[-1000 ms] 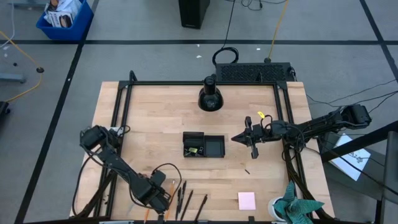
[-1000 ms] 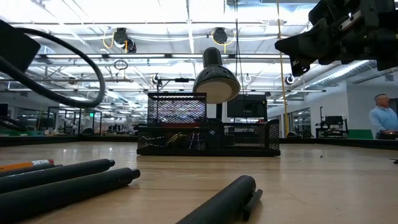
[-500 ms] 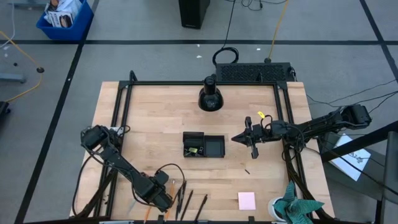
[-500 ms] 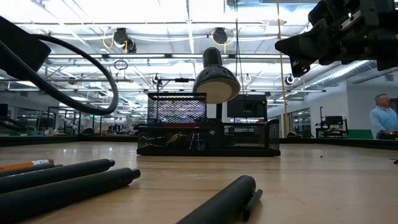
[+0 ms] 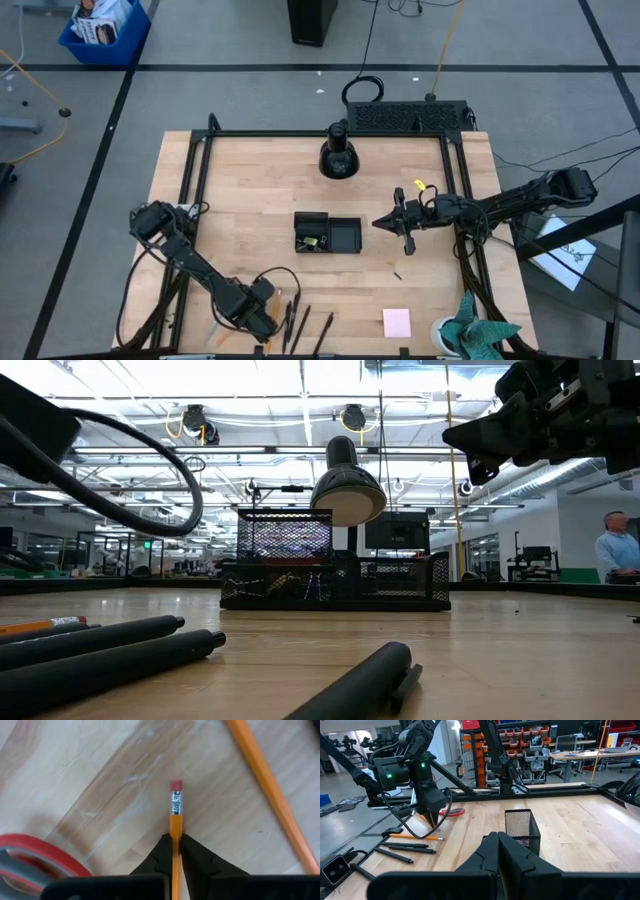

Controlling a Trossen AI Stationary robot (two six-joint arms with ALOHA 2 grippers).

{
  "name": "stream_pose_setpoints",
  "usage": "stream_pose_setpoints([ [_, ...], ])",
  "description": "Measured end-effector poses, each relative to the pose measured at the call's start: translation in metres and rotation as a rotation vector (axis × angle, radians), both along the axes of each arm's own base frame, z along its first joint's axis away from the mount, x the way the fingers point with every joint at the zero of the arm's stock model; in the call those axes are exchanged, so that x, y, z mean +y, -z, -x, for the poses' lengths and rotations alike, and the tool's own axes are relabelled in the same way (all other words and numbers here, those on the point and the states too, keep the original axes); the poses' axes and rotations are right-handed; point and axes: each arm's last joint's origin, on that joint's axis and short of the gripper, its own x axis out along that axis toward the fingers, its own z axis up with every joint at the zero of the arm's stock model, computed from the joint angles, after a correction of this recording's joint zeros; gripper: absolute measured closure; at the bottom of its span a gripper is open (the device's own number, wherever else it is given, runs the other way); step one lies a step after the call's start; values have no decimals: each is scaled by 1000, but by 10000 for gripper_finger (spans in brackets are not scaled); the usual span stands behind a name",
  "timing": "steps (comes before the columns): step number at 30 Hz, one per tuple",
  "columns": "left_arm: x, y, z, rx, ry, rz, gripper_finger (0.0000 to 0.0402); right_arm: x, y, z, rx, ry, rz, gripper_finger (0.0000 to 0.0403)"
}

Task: Pick and place office supplies into organizer
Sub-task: Put the left pencil into the top left section of the desk organizer

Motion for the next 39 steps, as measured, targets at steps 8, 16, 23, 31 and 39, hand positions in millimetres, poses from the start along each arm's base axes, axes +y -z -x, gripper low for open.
stream_pose_setpoints([
  [8,3,-13,-5,-207,122,-134,391,0,0,0,0,0,0,403],
  [16,21,-59,-6,-426,156,-262,396,0,0,0,1,0,0,403],
  [23,38,-112,-12,-728,356,-506,395,0,0,0,0,0,1,403],
  [31,59,-181,-38,-1010,694,-891,386,0,0,0,1,1,0,403],
  [39,135,-192,-69,-1182,819,-877,391,0,0,0,1,0,1,403],
])
